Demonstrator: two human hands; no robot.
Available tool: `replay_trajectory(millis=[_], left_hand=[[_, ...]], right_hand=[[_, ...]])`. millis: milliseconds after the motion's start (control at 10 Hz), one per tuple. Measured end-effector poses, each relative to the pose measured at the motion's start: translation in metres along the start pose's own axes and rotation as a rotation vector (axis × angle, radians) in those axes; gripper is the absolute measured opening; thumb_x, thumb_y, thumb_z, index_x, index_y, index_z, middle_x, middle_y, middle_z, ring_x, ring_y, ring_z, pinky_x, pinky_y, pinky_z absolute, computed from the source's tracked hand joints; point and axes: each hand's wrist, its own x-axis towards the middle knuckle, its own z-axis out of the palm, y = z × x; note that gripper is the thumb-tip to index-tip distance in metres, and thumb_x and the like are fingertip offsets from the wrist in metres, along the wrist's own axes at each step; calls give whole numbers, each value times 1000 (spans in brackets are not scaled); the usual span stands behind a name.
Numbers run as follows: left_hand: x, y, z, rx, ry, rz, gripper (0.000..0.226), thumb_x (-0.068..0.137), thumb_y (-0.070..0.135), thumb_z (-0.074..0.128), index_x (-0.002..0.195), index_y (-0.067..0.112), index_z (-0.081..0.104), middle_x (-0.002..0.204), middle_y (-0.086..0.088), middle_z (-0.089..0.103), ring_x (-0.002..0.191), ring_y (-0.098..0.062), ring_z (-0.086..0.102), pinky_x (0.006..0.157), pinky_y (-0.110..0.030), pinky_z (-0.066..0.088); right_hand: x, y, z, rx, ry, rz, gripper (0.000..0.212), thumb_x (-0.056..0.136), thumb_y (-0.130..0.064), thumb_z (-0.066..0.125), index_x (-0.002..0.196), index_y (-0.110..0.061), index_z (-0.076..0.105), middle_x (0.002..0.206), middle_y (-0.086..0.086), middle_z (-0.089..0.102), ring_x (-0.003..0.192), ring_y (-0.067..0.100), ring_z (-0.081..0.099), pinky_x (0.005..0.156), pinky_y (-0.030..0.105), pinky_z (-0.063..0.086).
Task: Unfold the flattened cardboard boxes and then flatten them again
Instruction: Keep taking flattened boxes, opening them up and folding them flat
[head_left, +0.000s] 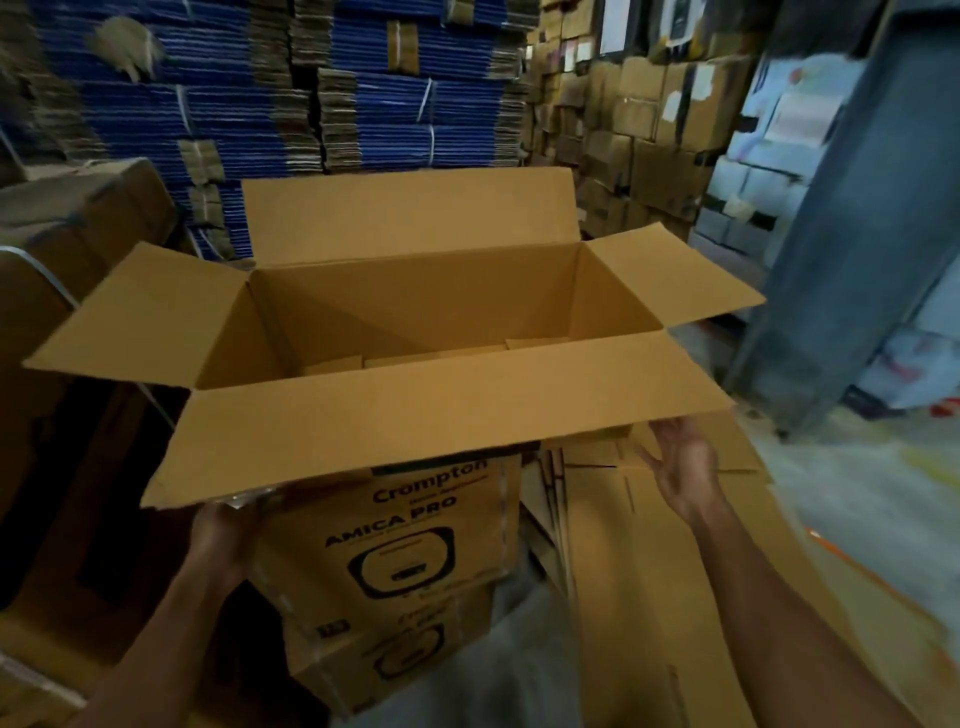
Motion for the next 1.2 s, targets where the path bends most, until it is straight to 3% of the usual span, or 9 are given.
replay_trajectory(millis=[100, 200, 300, 500, 600, 700, 900, 1100, 1200], left_hand=[[44, -32, -12, 145, 1, -67, 10, 98, 7, 63, 104, 0, 67, 121, -21, 65, 92, -35, 64, 84, -42, 51], [79, -41, -20, 169, -51, -101, 50, 92, 18, 73, 136, 3, 54, 134, -21, 60, 114, -43, 63, 99, -58, 51], [23, 8, 8, 133, -122, -75, 64, 92, 2, 68, 146, 14, 36, 134, -13, 51, 115, -41, 60, 102, -61, 49], [-9, 44, 19, -46, -59, 150, 57, 94, 4, 66, 135, 22, 30, 115, 1, 52, 102, -14, 56, 75, -31, 48], [-16, 72, 14, -129, -74, 273, 52, 92, 2, 67, 122, 23, 30, 121, 3, 52, 116, -16, 53, 91, -34, 48], [-20, 102, 10, -171, -58, 396, 47, 94, 8, 67, 121, 24, 32, 124, 5, 52, 116, -14, 54, 86, -31, 48], [-30, 131, 12, -132, 27, 526, 53, 92, 31, 72, 127, 31, 33, 127, 11, 52, 115, -10, 55, 94, -39, 49], [-21, 98, -9, -45, 87, 451, 92, 85, 45, 77, 156, 34, 19, 142, 3, 47, 125, -19, 51, 99, -45, 46], [-17, 81, -21, 0, -3, 341, 102, 68, 57, 83, 153, 30, 34, 137, 5, 55, 126, -18, 54, 105, -43, 44]], right_hand=[[13, 18, 5, -390, -22, 11, 42, 94, -4, 58, 136, -9, 58, 130, 6, 65, 125, 26, 57, 103, 43, 46], [31, 30, 10, -531, -21, -16, 38, 84, -1, 66, 121, -7, 66, 115, 7, 70, 111, 32, 62, 83, 29, 50], [20, 21, 20, -534, -84, -60, 53, 89, 8, 62, 136, -13, 48, 117, 3, 62, 100, 23, 59, 62, 17, 48], [23, -13, 42, -419, -79, -175, 86, 78, -9, 83, 144, -35, 34, 133, -6, 55, 122, 23, 56, 100, 51, 51], [26, -44, 62, -426, -101, -238, 84, 71, -33, 88, 139, -41, 40, 134, -8, 57, 124, 21, 55, 106, 53, 47], [34, -69, 80, -500, -92, -321, 90, 62, -68, 83, 140, -44, 45, 137, -9, 56, 125, 19, 54, 105, 52, 48], [35, -92, 110, -527, -35, -369, 83, 62, -83, 71, 129, -38, 53, 130, -6, 61, 118, 20, 56, 100, 51, 48], [38, -79, 123, -536, -126, -335, 76, 76, -69, 73, 140, -33, 53, 130, -6, 62, 114, 18, 58, 95, 45, 49], [37, -55, 113, -517, -208, -187, 95, 64, -74, 79, 143, -28, 52, 134, -5, 63, 119, 17, 59, 101, 43, 47]])
